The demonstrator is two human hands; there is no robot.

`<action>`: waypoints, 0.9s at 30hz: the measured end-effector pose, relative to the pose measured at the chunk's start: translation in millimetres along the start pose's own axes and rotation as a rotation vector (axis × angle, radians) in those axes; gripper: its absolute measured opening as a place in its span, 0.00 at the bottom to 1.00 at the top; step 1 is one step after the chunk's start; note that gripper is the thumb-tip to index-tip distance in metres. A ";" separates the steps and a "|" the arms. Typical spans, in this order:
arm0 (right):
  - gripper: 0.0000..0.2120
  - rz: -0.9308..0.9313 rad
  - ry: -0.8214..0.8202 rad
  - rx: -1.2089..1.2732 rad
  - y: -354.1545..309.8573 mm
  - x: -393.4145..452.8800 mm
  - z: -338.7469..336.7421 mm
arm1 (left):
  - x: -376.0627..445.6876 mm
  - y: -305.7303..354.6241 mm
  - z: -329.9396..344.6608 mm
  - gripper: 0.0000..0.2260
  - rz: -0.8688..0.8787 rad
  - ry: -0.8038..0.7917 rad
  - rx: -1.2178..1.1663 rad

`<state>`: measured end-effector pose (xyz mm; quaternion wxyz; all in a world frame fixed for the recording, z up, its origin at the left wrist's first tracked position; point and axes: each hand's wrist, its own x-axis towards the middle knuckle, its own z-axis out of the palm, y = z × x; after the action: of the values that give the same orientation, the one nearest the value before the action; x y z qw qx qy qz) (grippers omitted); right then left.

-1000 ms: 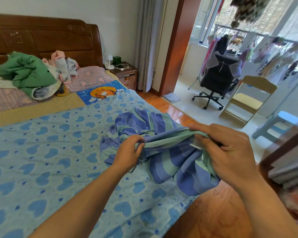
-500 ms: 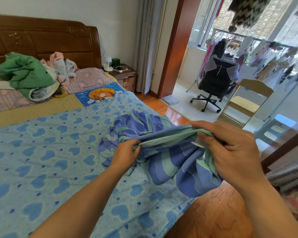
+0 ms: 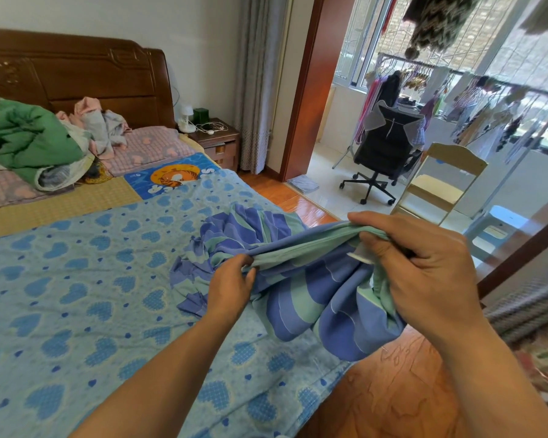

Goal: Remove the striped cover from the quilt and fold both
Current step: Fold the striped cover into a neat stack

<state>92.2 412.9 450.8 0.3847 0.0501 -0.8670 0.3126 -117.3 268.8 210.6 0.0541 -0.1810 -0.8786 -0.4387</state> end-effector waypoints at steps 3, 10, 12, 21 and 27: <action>0.11 -0.012 -0.003 -0.005 -1.8 0.8 -0.6 | 2.5 -2.2 1.3 0.06 0.013 -0.033 0.026; 0.11 -0.019 0.048 -0.012 6.2 0.7 3.3 | 8.5 -14.8 -12.1 0.08 -0.060 -0.044 0.052; 0.10 0.012 0.090 -0.011 19.5 7.8 9.4 | 31.2 -9.2 -44.7 0.07 -0.141 0.052 0.040; 0.13 0.015 0.399 -0.300 36.7 236.5 12.3 | 161.9 186.6 -399.4 0.09 0.465 0.981 0.023; 0.12 -0.086 -0.173 -0.452 91.4 205.3 78.4 | 90.4 88.0 -334.0 0.07 0.177 0.576 0.226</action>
<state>-131.0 472.0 508.3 0.3237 0.0264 -0.9416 0.0887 -190.4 77.6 503.2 0.3582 -0.1180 -0.8512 -0.3651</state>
